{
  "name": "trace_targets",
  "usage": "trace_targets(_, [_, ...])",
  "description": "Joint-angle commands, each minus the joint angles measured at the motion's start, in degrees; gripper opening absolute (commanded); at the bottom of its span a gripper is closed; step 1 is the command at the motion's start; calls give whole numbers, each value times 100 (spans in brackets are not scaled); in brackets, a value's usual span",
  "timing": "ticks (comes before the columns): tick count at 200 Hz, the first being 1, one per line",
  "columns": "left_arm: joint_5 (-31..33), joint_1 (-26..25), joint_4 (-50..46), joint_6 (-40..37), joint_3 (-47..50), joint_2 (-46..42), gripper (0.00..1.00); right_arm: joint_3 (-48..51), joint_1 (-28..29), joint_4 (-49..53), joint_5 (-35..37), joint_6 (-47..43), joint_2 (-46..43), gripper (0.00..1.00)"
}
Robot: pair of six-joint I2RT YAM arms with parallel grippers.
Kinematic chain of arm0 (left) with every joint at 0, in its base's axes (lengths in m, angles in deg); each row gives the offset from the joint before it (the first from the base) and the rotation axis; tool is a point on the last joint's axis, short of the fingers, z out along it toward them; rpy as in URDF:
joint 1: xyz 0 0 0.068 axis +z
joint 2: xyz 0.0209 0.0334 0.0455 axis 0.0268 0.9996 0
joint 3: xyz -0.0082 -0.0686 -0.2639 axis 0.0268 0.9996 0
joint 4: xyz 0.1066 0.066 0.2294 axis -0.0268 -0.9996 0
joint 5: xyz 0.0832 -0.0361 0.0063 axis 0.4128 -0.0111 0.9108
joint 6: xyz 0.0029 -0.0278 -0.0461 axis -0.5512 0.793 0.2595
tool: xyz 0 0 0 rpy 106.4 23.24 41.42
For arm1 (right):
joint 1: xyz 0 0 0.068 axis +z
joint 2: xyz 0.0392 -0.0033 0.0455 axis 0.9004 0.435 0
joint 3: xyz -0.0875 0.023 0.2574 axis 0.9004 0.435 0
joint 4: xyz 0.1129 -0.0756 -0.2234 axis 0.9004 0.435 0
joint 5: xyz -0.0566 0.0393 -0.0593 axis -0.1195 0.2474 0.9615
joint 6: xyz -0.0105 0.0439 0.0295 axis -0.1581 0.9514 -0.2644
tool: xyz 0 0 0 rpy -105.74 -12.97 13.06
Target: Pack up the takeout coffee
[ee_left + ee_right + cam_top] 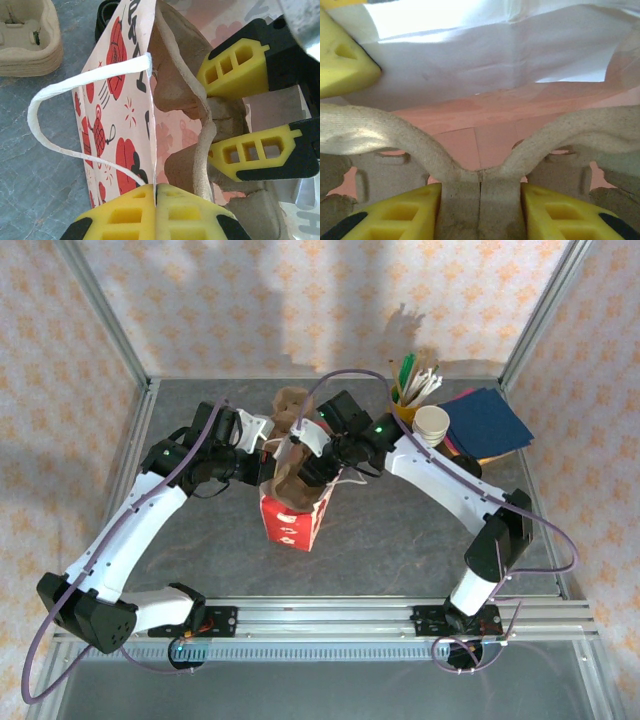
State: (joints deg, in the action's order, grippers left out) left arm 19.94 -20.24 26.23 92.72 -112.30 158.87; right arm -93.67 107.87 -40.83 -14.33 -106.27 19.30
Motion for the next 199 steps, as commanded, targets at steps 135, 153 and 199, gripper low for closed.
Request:
trace_targets(135, [-74,-89,122,-66,-80,23,0,244,-38,-126,253,-145,-95,38])
trace_targets(153, [-156,-89,201,8,-85,66,0,255,42,-15,364,-287,-67,38])
trace_targets(199, [-128,-90,371,250,0,50,0,199,318,247,741,-604,78,38])
